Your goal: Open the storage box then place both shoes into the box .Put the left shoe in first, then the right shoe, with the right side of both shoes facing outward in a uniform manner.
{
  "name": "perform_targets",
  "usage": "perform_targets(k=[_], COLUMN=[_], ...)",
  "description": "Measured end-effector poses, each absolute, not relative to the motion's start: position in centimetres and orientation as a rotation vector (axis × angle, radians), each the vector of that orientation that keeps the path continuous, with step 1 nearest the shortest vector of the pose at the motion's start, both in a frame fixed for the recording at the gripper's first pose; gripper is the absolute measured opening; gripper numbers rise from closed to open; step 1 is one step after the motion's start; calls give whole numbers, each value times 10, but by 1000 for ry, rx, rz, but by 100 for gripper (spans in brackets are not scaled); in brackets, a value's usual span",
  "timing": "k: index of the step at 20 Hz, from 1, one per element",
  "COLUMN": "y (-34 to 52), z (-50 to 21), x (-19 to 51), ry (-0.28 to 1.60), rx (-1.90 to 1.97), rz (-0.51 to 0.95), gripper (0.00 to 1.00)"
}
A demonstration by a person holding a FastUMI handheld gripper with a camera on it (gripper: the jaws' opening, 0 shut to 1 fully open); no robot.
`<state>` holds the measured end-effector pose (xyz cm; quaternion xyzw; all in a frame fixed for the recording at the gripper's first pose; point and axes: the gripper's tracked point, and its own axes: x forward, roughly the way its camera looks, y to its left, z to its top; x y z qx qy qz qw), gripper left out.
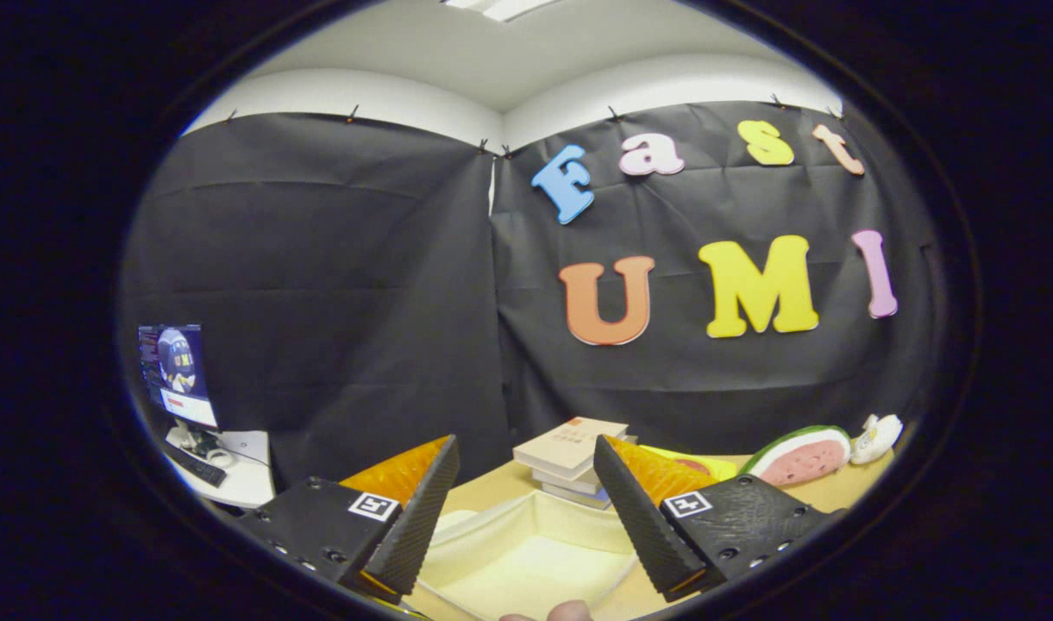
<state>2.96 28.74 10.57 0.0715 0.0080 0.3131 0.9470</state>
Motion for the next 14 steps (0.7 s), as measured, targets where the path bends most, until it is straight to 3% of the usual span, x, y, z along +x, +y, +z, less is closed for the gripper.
perform_targets(k=[8,14], y=[121,21], z=[71,-3], x=[40,58], ry=[31,167], rx=[163,143], rz=[419,269], gripper=[96,96])
